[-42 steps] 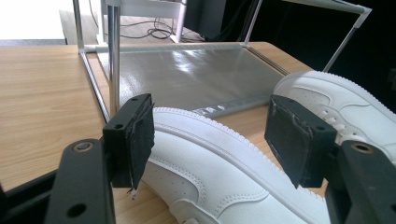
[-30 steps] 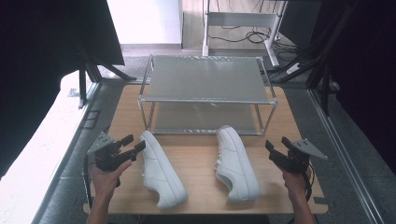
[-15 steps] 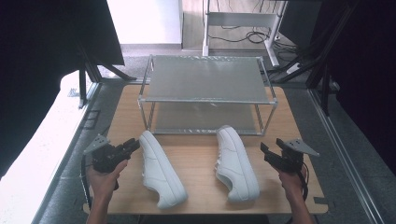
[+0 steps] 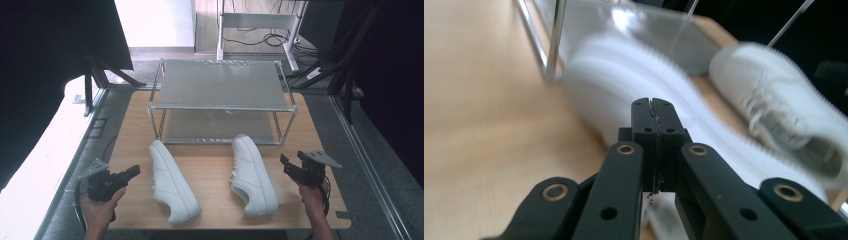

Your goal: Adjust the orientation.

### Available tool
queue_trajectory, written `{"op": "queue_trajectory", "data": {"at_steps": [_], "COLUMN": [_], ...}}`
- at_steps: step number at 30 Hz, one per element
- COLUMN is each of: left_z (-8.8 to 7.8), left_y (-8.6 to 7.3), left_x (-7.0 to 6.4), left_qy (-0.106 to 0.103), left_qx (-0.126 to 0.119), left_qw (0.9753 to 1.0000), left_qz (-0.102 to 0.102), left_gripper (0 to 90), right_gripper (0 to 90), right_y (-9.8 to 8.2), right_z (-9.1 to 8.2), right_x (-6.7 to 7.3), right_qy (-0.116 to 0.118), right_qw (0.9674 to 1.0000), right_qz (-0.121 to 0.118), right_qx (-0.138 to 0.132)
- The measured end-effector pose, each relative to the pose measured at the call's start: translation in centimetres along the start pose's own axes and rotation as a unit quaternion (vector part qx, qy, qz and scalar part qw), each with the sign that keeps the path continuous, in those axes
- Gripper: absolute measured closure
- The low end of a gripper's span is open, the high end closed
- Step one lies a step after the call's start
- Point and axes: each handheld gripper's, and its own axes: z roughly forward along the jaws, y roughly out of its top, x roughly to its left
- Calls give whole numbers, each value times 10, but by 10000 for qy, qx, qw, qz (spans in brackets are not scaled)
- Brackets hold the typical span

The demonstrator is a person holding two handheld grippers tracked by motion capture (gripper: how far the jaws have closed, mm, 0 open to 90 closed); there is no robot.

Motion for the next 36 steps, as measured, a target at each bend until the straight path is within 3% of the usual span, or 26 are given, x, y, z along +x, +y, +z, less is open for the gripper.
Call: {"op": "queue_trajectory", "data": {"at_steps": [4, 10, 15, 19, 21, 25, 30, 32, 33, 35, 36], "left_z": [11, 22, 29, 35, 38, 46, 60, 68, 74, 85, 90], "left_y": [-21, -23, -23, -18, -14, -6, 8, 13, 14, 18, 22], "left_x": [1, -5, -10, -17, -19, -20, -25, -27, -28, -32, -35], "left_qy": [-77, -266, -291, -288, -189, -191, -430, -377, -420, -631, -632], "left_qx": [263, 384, 439, 418, 443, 418, 305, 413, 498, 419, 432], "left_qw": [9995, 9987, 9983, 9986, 9988, 9989, 9986, 9984, 9979, 9971, 9971], "left_qz": [-171, -183, -234, -141, -65, -76, -62, 16, 47, -20, -15], "left_gripper": [900, 900, 900, 900, 900, 900, 889, 888, 884, 887, 889], "right_gripper": [325, 328, 328, 328, 328, 327, 327, 323, 321, 321, 320], "right_y": [-1, -2, -3, -4, -4, -4, -3, -3, -4, -4, -4], "right_z": [1, 2, 3, 2, 2, 2, 4, 4, 4, 5, 5], "right_x": [-1, -3, -6, -7, -7, -8, -9, -8, -8, -8, -9], "right_qy": [-68, -221, -259, -306, -321, -347, -389, -390, -403, -419, -433], "right_qw": [9999, 9997, 9995, 9993, 9992, 9991, 9988, 9988, 9988, 9987, 9986], "right_qz": [56, 97, 134, 171, 176, 196, 263, 231, 215, 224, 234], "right_qx": [56, 102, 143, 148, 158, 176, 164, 182, 181, 197, 203]}}
